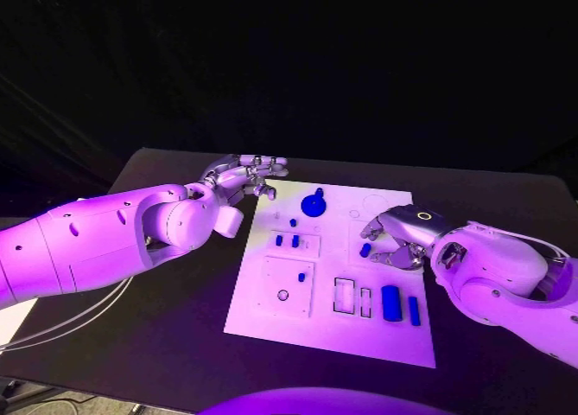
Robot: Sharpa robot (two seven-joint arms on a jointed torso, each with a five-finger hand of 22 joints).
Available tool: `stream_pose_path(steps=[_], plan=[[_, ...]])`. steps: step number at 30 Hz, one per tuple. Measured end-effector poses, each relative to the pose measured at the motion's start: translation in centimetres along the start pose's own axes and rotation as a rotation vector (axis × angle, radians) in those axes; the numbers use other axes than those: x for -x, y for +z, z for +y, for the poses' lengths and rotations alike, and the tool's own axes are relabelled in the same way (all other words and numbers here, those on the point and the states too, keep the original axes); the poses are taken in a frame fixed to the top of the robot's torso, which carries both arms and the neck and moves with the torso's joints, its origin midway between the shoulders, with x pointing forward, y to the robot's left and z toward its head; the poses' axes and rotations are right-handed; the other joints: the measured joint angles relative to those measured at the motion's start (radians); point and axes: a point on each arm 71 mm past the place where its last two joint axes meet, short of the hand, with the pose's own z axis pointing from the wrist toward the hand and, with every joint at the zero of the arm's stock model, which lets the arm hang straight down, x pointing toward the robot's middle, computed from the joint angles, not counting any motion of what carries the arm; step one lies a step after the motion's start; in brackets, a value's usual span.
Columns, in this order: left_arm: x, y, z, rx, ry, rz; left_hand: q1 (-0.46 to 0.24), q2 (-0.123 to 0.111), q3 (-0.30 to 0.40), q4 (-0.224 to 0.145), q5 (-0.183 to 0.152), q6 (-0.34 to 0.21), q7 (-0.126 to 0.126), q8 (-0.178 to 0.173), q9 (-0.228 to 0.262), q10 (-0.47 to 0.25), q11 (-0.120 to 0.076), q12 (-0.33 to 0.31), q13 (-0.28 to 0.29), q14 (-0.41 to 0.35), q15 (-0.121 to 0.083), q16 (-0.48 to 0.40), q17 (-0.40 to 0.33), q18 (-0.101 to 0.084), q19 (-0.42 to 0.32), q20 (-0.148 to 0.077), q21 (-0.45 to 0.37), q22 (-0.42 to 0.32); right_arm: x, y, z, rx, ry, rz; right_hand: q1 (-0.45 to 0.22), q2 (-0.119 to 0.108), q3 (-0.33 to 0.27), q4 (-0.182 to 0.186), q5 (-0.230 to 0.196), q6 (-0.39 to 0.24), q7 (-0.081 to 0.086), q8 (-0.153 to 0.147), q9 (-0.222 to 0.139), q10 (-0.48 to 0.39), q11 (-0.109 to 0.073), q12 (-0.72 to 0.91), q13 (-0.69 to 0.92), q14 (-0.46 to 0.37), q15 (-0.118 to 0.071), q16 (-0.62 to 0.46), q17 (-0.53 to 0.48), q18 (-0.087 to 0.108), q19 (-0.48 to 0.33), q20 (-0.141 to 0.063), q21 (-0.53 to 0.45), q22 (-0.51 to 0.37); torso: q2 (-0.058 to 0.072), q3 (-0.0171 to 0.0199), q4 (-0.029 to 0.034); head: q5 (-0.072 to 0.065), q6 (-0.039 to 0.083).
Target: Assemble the parts on the task board
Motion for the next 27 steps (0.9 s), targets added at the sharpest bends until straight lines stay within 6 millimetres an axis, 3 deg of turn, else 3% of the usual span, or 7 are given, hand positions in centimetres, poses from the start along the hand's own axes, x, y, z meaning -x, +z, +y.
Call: stream_pose_path(steps=[7,10,23,27], plan=[[0.00,-0.01,0.00,0.000,0.000,0.000,0.000,0.000,0.000,0.000,0.000,0.000,0.000,0.000,0.000,0.000,0.000,0.000,0.000,0.000,0.000,0.000,-0.001,0.000,0.000,0.000,0.000,0.000,-0.33,0.43,0.27,0.005,-0.001,0.014,0.015,0.015,0.004,0.004,0.000,0.031,0.002,0.003,0.001,0.034,0.007,0.017,0.000,0.000,0.000,0.000,0.002,0.000,0.004,-0.003,0.000,0.007,0.001,-0.0003,0.0006,-0.002,0.001],[0.00,-0.01,0.00,0.000,0.001,0.000,0.000,0.000,0.000,0.000,0.000,0.000,0.000,0.000,0.000,0.000,0.000,0.000,0.000,0.000,0.000,0.000,-0.001,0.000,0.000,0.000,0.000,0.000,-0.39,0.54,0.48,0.011,0.000,0.016,0.025,0.025,0.019,0.007,0.000,0.052,0.002,0.005,0.003,0.058,0.008,0.024,0.000,0.000,0.002,0.005,0.015,0.000,0.014,0.008,0.011,0.018,0.001,-0.0003,0.0012,-0.002,0.001],[0.05,-0.03,0.00,0.000,0.001,-0.001,0.000,0.000,0.000,0.000,0.000,0.000,0.000,0.000,0.000,0.000,0.000,0.000,0.000,0.000,0.000,0.000,-0.001,0.000,0.000,0.000,0.000,0.000,-0.39,0.58,0.90,0.033,0.006,0.013,0.025,0.025,0.044,0.012,0.000,0.086,0.004,0.009,0.006,0.098,0.008,0.027,0.000,0.000,0.008,0.019,0.032,0.000,0.025,0.012,0.022,0.037,0.000,-0.0004,0.0001,0.000,-0.003],[0.05,-0.03,0.00,0.000,0.001,0.000,0.000,0.000,0.000,0.000,0.000,0.000,0.000,0.000,0.000,0.000,0.000,0.000,0.000,0.000,0.000,0.000,-0.001,0.000,0.000,0.000,0.000,0.000,-0.38,0.57,0.91,0.035,0.007,0.011,0.038,0.038,0.066,0.008,0.000,0.121,0.003,0.020,0.013,0.138,0.004,0.035,0.000,0.000,0.008,0.037,0.048,0.000,0.044,0.011,0.042,0.059,0.000,-0.0003,-0.0001,0.000,-0.003]])
